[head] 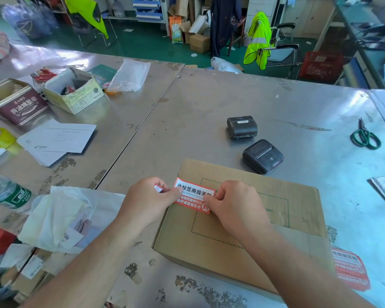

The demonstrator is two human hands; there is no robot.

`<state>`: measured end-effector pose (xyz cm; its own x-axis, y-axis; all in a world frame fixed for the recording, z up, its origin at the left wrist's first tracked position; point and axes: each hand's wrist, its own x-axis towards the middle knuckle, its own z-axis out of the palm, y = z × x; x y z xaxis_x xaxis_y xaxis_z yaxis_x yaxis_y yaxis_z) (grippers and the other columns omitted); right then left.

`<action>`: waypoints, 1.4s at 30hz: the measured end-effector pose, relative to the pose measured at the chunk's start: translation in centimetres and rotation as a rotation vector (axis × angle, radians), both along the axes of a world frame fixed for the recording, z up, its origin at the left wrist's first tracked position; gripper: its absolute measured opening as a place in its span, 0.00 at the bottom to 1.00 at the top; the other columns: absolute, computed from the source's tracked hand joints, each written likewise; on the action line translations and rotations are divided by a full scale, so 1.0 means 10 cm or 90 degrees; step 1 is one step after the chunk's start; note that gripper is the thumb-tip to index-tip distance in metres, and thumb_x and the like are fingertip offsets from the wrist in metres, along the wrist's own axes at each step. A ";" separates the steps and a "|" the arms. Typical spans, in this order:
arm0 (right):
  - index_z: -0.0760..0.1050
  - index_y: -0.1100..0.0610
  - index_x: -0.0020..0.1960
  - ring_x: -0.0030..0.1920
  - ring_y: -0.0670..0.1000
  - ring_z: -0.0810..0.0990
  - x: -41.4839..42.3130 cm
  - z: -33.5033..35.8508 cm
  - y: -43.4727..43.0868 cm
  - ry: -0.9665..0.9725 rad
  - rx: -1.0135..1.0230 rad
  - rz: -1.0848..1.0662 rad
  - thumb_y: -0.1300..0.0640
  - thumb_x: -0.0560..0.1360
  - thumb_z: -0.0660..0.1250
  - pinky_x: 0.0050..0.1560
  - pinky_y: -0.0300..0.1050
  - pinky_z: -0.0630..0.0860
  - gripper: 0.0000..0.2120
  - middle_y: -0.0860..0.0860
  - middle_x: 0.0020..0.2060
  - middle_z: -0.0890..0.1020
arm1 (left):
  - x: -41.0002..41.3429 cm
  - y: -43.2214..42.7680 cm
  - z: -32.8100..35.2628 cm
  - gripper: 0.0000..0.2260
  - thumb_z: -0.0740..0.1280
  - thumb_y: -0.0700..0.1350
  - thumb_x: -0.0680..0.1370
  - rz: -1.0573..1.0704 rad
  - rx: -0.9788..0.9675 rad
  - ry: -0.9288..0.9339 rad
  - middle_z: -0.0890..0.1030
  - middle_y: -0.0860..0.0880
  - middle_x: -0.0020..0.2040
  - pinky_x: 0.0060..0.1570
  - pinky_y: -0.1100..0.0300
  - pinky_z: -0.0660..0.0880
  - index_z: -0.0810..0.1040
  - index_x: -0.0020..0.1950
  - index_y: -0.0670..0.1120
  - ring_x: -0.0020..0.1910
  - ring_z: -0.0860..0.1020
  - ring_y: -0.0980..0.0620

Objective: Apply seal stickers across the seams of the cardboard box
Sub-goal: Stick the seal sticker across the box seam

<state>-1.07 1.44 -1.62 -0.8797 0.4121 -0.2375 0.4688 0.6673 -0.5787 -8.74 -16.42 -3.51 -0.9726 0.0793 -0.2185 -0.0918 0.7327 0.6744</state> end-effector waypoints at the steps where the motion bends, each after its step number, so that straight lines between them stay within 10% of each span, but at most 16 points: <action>1: 0.70 0.53 0.35 0.35 0.51 0.77 0.01 0.00 0.01 0.006 -0.005 -0.005 0.46 0.74 0.71 0.28 0.43 0.65 0.16 0.49 0.34 0.80 | 0.01 0.01 0.00 0.16 0.74 0.60 0.69 -0.002 0.003 -0.004 0.77 0.53 0.32 0.31 0.59 0.64 0.77 0.35 0.49 0.32 0.74 0.55; 12: 0.68 0.52 0.39 0.34 0.46 0.74 0.09 -0.01 0.04 0.023 -0.034 0.034 0.44 0.71 0.76 0.30 0.42 0.64 0.19 0.45 0.34 0.77 | 0.06 0.03 -0.06 0.13 0.71 0.56 0.75 0.049 0.180 -0.167 0.69 0.59 0.16 0.26 0.60 0.60 0.78 0.40 0.47 0.17 0.65 0.61; 19: 0.68 0.52 0.38 0.33 0.48 0.75 0.02 0.00 0.08 -0.001 -0.028 0.011 0.45 0.74 0.72 0.28 0.42 0.63 0.17 0.47 0.33 0.78 | -0.02 0.14 -0.06 0.19 0.66 0.61 0.76 0.075 0.163 -0.149 0.72 0.60 0.19 0.31 0.58 0.64 0.79 0.36 0.47 0.28 0.70 0.56; 28: 0.69 0.53 0.40 0.33 0.52 0.80 -0.02 -0.02 0.11 -0.014 -0.057 0.012 0.44 0.73 0.73 0.31 0.44 0.72 0.17 0.49 0.35 0.81 | -0.08 -0.02 -0.24 0.19 0.67 0.63 0.74 0.032 0.255 -0.215 0.70 0.54 0.28 0.27 0.62 0.57 0.80 0.43 0.48 0.25 0.62 0.54; 36: 0.68 0.51 0.38 0.31 0.46 0.73 0.03 0.02 0.11 -0.012 -0.040 0.043 0.44 0.72 0.75 0.27 0.41 0.62 0.18 0.46 0.34 0.77 | 0.06 -0.13 -0.29 0.13 0.65 0.56 0.79 0.047 0.391 -0.369 0.75 0.56 0.27 0.20 0.68 0.54 0.79 0.51 0.47 0.20 0.62 0.59; 42: 0.67 0.51 0.38 0.31 0.46 0.73 0.04 0.01 0.11 -0.002 -0.034 0.047 0.43 0.72 0.75 0.28 0.42 0.62 0.19 0.46 0.34 0.78 | 0.06 -0.12 -0.39 0.36 0.76 0.69 0.60 0.044 0.448 -0.386 0.78 0.44 0.54 0.34 0.57 0.58 0.82 0.60 0.47 0.45 0.68 0.45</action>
